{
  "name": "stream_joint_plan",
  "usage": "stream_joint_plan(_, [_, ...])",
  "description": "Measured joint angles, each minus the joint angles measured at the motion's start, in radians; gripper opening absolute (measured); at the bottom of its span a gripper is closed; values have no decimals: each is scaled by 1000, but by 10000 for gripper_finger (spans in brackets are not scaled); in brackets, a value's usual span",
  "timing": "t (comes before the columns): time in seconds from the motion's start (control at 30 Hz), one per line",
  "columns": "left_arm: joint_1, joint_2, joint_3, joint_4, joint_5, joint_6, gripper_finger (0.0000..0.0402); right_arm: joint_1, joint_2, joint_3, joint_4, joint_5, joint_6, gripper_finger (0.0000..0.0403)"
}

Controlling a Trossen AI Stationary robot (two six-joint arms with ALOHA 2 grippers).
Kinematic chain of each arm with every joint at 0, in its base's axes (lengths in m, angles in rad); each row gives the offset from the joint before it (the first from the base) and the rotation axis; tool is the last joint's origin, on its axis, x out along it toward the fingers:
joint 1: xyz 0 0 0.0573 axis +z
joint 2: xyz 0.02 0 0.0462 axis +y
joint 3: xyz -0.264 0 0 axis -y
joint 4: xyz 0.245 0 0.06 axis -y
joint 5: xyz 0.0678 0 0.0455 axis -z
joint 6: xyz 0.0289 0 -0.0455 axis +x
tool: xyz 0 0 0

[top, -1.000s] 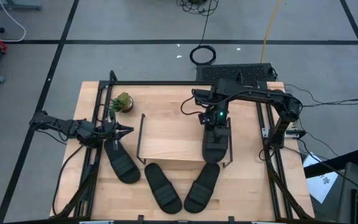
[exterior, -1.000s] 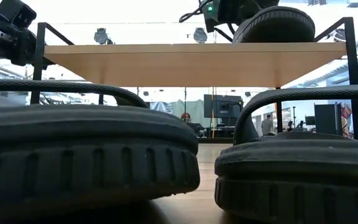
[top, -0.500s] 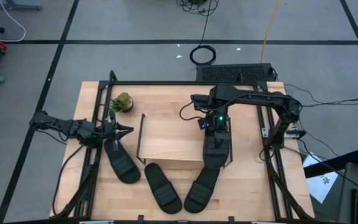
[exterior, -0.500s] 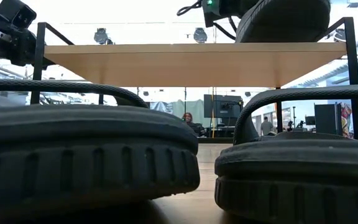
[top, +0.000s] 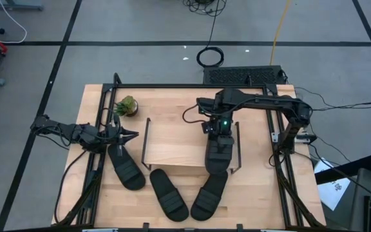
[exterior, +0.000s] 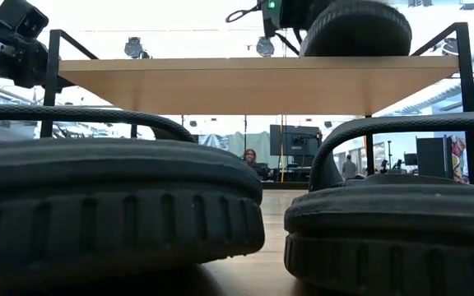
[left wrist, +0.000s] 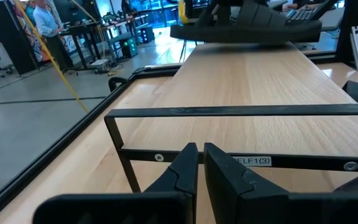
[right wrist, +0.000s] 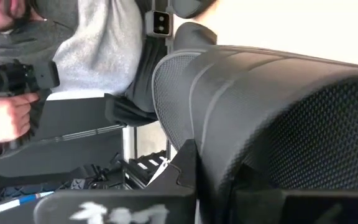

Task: Pick and place slides into the shelf
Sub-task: Put the black slide on the shelf

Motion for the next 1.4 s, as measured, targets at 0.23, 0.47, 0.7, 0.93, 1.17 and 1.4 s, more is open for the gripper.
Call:
stream_joint_plan(0.23, [0,0,0,-2,0,-1,31,-8,-2,-102,18,-28,25,6])
stream_joint_plan(0.47, [0,0,0,-3,0,-1,31,-16,-8,-124,60,-24,25,18])
stream_joint_plan(0.7, [0,0,0,-3,1,-2,31,-22,-11,-125,95,15,33,108])
stream_joint_plan(0.93, [0,0,0,-7,1,-2,31,-27,-32,-124,100,58,52,211])
stream_joint_plan(1.17, [0,0,0,-8,1,-2,31,-33,-112,-102,106,169,110,264])
stream_joint_plan(1.4, [0,0,0,-7,2,-4,31,-32,-185,-95,115,256,145,276])
